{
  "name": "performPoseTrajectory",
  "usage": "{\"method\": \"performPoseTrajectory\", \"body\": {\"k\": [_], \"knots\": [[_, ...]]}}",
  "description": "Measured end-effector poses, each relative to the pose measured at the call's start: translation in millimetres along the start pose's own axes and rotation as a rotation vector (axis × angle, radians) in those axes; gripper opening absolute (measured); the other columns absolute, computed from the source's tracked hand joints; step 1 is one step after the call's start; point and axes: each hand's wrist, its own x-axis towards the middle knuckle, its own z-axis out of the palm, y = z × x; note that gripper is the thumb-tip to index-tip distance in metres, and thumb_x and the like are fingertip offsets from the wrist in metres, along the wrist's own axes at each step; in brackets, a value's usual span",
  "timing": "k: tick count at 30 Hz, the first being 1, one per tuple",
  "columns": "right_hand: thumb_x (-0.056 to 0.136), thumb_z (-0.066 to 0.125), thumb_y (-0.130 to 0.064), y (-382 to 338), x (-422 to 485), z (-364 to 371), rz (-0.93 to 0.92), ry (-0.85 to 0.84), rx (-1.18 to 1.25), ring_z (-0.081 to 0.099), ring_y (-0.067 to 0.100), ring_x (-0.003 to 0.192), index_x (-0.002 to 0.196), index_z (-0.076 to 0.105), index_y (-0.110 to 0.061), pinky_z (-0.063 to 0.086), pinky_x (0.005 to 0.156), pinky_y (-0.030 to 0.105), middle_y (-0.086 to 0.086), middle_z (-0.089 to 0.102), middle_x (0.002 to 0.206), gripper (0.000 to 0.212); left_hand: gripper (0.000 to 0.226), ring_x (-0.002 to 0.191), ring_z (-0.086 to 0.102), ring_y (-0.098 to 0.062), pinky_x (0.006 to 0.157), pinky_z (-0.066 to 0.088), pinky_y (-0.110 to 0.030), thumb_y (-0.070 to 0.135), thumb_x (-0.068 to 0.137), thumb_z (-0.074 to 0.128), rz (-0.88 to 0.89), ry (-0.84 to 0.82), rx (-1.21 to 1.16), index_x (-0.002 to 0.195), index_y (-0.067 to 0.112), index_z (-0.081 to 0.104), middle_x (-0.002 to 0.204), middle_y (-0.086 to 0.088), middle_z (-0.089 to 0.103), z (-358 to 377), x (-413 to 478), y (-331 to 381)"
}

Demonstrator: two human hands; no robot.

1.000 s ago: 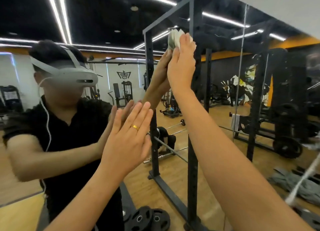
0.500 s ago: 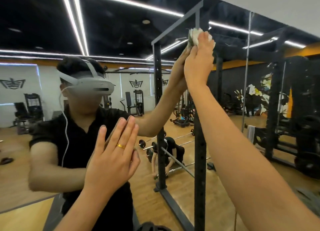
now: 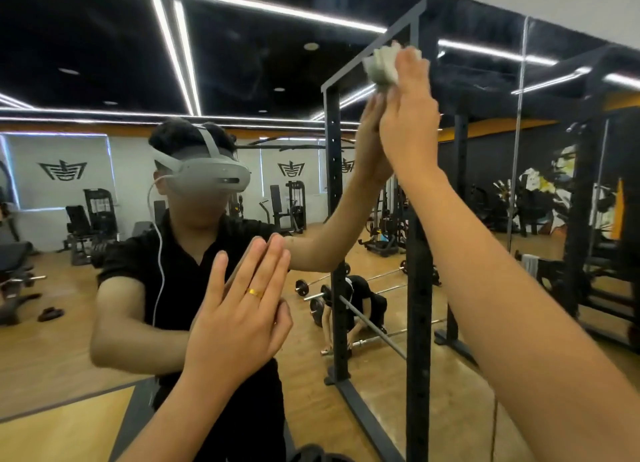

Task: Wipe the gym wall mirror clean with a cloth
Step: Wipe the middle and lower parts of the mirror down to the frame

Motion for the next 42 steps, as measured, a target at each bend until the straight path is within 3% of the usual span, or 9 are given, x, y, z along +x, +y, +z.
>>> {"method": "performPoseTrajectory", "body": {"k": [4, 7, 10, 16, 22, 27, 33, 37, 42], "knots": [[0.105, 0.047, -0.010, -37, 4, 31, 0.114, 0.144, 0.047, 0.056, 0.022, 0.124, 0.151, 0.043, -0.009, 0.054, 0.103, 0.033, 0.017, 0.043, 0.149, 0.046, 0.066, 0.156, 0.026, -0.030, 0.121, 0.027, -0.063, 0.034, 0.102, 0.040, 0.001, -0.003, 0.026, 0.160, 0.005, 0.032, 0.169, -0.014, 0.024, 1, -5, 0], [0.099, 0.053, 0.001, -75, -24, 60, -0.231, 0.009, 0.056, 0.041, 0.044, 0.144, 0.150, 0.045, 0.000, 0.048, 0.109, 0.057, 0.023, 0.041, 0.157, 0.052, 0.067, 0.156, 0.025, -0.031, 0.121, 0.026, -0.063, 0.035, 0.102, 0.040, 0.015, -0.009, 0.036, 0.161, 0.004, 0.030, 0.170, -0.015, 0.024, 2, -5, -3], [0.101, 0.051, -0.006, -56, -26, 51, -0.433, -0.139, -0.058, 0.033, 0.038, 0.150, 0.153, 0.042, -0.004, 0.037, 0.120, 0.052, 0.015, 0.037, 0.163, 0.053, 0.067, 0.156, 0.026, -0.031, 0.121, 0.026, -0.063, 0.035, 0.102, 0.040, 0.012, -0.009, 0.040, 0.161, 0.004, 0.030, 0.170, -0.014, 0.023, 1, -3, -1], [0.108, 0.042, -0.018, 38, -11, -11, 0.034, 0.030, -0.016, 0.061, 0.005, 0.104, 0.148, 0.045, -0.016, 0.056, 0.089, 0.024, -0.003, 0.057, 0.129, 0.040, 0.065, 0.155, 0.029, -0.031, 0.121, 0.024, -0.065, 0.030, 0.097, 0.046, -0.034, 0.002, -0.089, 0.156, 0.002, 0.040, 0.167, -0.014, 0.029, -6, 3, 5], [0.110, 0.038, -0.017, 71, -10, -32, 0.363, 0.144, -0.021, 0.050, 0.017, 0.131, 0.156, 0.038, -0.015, 0.032, 0.101, 0.015, 0.011, 0.045, 0.151, 0.046, 0.067, 0.158, 0.020, -0.026, 0.127, 0.013, -0.059, 0.034, 0.097, 0.044, 0.056, -0.012, -0.135, 0.157, 0.005, 0.038, 0.168, -0.013, 0.029, -11, 54, 43], [0.110, 0.044, -0.021, 45, -16, -14, 0.150, 0.154, 0.061, 0.055, 0.000, 0.104, 0.156, 0.035, -0.011, 0.043, 0.083, 0.004, 0.014, 0.050, 0.144, 0.048, 0.068, 0.160, 0.008, -0.027, 0.127, 0.011, -0.059, 0.040, 0.106, 0.032, 0.027, -0.073, 0.003, 0.164, 0.008, 0.019, 0.172, -0.012, 0.012, 12, 69, 53], [0.109, 0.043, -0.014, 58, -6, -31, -0.378, -0.276, -0.137, 0.040, 0.023, 0.147, 0.162, 0.029, -0.018, 0.039, 0.115, 0.026, 0.008, 0.026, 0.168, 0.055, 0.066, 0.159, 0.014, -0.026, 0.125, 0.021, -0.060, 0.038, 0.106, 0.034, 0.014, 0.018, 0.009, 0.163, 0.007, 0.023, 0.172, -0.012, 0.017, 16, 69, 56], [0.112, 0.037, -0.029, 97, 26, -47, 0.060, 0.015, -0.056, 0.055, -0.010, 0.104, 0.155, 0.038, -0.024, 0.043, 0.091, 0.003, -0.008, 0.056, 0.130, 0.043, 0.066, 0.159, 0.013, -0.026, 0.126, 0.017, -0.059, 0.038, 0.106, 0.033, 0.019, 0.021, 0.014, 0.163, 0.007, 0.023, 0.172, -0.012, 0.016, 17, 71, 56], [0.107, 0.044, -0.019, 56, 34, -15, 0.222, 0.109, -0.033, 0.048, 0.004, 0.108, 0.154, 0.039, -0.018, 0.051, 0.089, 0.014, 0.011, 0.045, 0.143, 0.047, 0.067, 0.159, 0.015, -0.027, 0.125, 0.019, -0.061, 0.038, 0.106, 0.034, 0.013, 0.032, 0.041, 0.163, 0.007, 0.022, 0.172, -0.012, 0.016, 20, 68, 55]]}}
